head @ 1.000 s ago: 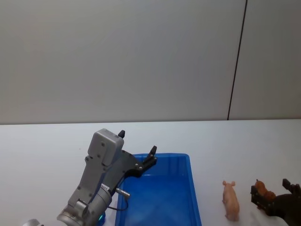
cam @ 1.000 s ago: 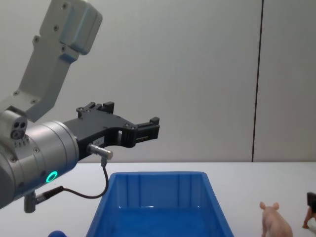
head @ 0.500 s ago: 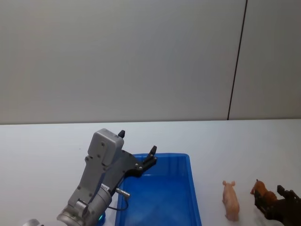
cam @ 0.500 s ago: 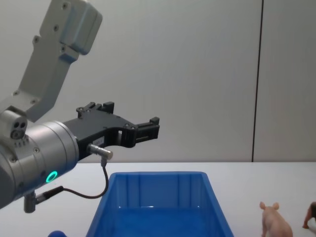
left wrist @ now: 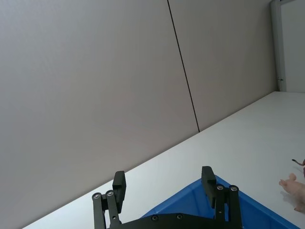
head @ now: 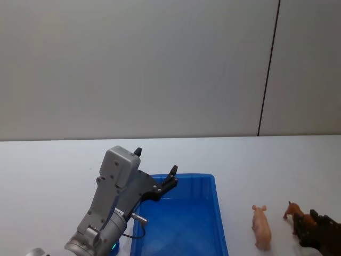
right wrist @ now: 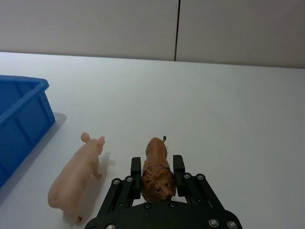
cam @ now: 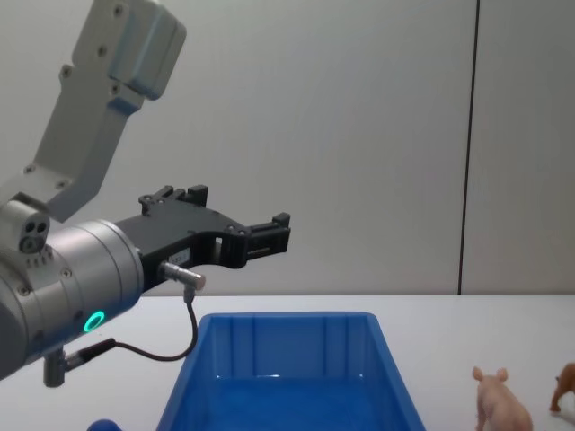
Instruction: Pick up the two dolls from the table and place them into the box.
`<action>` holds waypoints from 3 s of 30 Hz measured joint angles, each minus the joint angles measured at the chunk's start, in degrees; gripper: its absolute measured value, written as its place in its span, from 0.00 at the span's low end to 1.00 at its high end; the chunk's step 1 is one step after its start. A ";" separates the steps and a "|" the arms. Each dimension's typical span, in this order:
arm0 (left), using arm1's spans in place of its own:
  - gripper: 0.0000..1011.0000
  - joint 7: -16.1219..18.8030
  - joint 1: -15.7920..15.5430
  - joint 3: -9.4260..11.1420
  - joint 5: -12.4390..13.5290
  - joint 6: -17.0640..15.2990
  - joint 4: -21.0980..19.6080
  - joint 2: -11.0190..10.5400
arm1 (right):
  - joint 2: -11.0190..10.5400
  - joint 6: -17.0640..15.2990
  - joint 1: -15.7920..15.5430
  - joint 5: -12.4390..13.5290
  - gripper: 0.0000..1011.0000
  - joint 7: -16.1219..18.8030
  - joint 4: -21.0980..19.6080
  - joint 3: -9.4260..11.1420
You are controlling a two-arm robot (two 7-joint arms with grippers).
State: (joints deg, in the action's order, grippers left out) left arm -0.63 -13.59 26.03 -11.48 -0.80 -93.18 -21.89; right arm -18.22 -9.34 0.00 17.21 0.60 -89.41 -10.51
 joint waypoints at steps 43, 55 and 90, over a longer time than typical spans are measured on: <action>0.99 0.00 0.00 0.00 0.00 0.00 0.00 0.00 | 6.15 9.34 7.00 2.38 0.38 23.00 1.03 -4.55; 0.99 0.00 0.00 0.00 0.00 0.00 0.00 0.00 | 8.93 9.85 10.14 0.64 0.75 26.05 7.03 -6.61; 0.99 0.00 0.00 0.00 0.00 0.00 0.00 0.00 | 6.21 7.26 1.92 -4.55 0.99 5.20 -1.38 -6.94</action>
State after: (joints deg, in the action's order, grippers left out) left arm -0.63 -13.59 26.03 -11.48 -0.80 -93.18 -21.89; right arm -12.01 -2.07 1.93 12.66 5.80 -90.80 -17.45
